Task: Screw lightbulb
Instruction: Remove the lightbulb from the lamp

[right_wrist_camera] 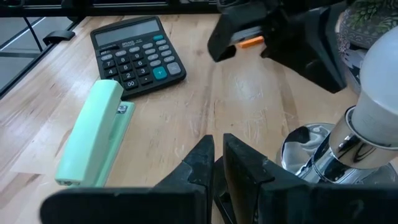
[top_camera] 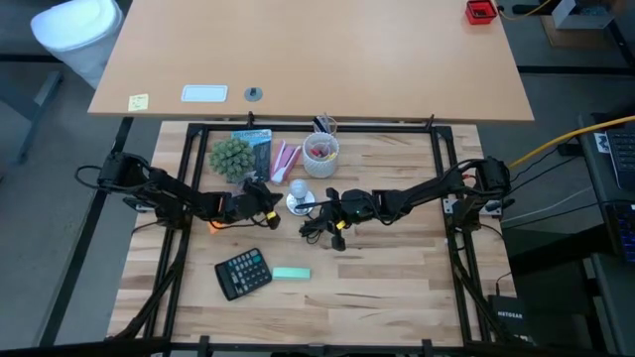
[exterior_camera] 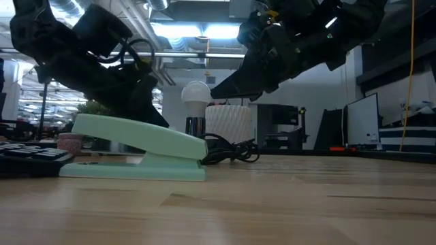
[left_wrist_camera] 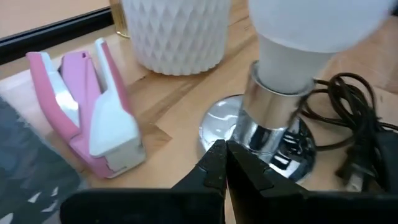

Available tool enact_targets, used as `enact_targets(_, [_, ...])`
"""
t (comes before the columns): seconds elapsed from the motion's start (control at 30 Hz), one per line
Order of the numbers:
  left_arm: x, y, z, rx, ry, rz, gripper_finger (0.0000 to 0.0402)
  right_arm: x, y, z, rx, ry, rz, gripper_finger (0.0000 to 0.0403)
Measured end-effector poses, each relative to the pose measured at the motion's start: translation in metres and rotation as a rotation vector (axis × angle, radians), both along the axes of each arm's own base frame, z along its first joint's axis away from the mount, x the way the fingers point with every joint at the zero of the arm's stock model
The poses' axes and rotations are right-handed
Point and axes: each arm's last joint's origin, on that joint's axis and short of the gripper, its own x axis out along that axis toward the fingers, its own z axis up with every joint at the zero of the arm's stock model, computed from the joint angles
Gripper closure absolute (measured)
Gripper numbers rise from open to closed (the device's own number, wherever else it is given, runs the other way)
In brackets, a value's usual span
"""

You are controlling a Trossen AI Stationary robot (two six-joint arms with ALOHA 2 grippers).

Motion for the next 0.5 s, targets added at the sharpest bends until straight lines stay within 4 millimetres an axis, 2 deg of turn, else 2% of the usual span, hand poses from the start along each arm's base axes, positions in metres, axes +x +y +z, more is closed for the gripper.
enact_targets(0.17, [0.0,0.0041,-0.0002,-0.005,-0.001,0.016,0.04,0.0,0.0,-0.0001,0.0,0.001,0.0,0.0363])
enact_targets(0.5, [0.0009,-0.0027,-0.0008,-0.073,-0.021,-0.039,0.04,0.0,0.0,-0.0001,0.0,0.001,0.0,0.0363])
